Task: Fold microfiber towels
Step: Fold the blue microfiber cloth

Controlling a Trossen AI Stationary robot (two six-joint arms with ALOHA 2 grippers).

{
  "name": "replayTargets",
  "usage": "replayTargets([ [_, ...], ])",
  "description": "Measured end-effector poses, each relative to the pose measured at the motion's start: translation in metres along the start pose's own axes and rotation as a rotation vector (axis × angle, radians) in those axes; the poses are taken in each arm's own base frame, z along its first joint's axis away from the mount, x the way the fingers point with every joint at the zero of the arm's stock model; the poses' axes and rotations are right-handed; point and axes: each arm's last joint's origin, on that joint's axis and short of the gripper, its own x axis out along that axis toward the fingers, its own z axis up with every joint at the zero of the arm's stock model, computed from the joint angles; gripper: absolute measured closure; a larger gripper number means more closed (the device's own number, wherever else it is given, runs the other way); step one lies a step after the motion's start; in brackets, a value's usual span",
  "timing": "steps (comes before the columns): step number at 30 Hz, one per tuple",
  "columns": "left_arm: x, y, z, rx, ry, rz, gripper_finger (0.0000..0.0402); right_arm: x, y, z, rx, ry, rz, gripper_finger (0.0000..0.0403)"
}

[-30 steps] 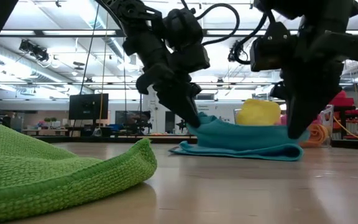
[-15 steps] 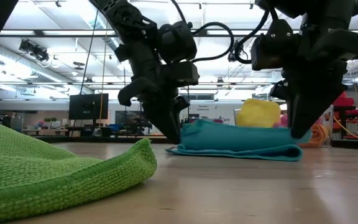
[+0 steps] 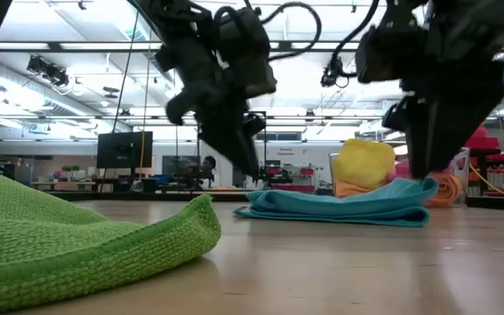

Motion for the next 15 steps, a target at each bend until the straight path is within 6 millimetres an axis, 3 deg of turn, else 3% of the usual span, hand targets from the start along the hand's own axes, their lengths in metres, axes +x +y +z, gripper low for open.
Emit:
replayTargets([
  [7, 0.004, 0.005, 0.015, -0.045, -0.160, 0.057, 0.0326, -0.023, -0.007, 0.002, -0.024, -0.134, -0.147, 0.0242],
  [15, 0.034, 0.003, 0.004, -0.078, -0.109, 0.032, 0.0322, -0.001, -0.038, -0.021, -0.017, -0.118, -0.311, 0.0244],
])
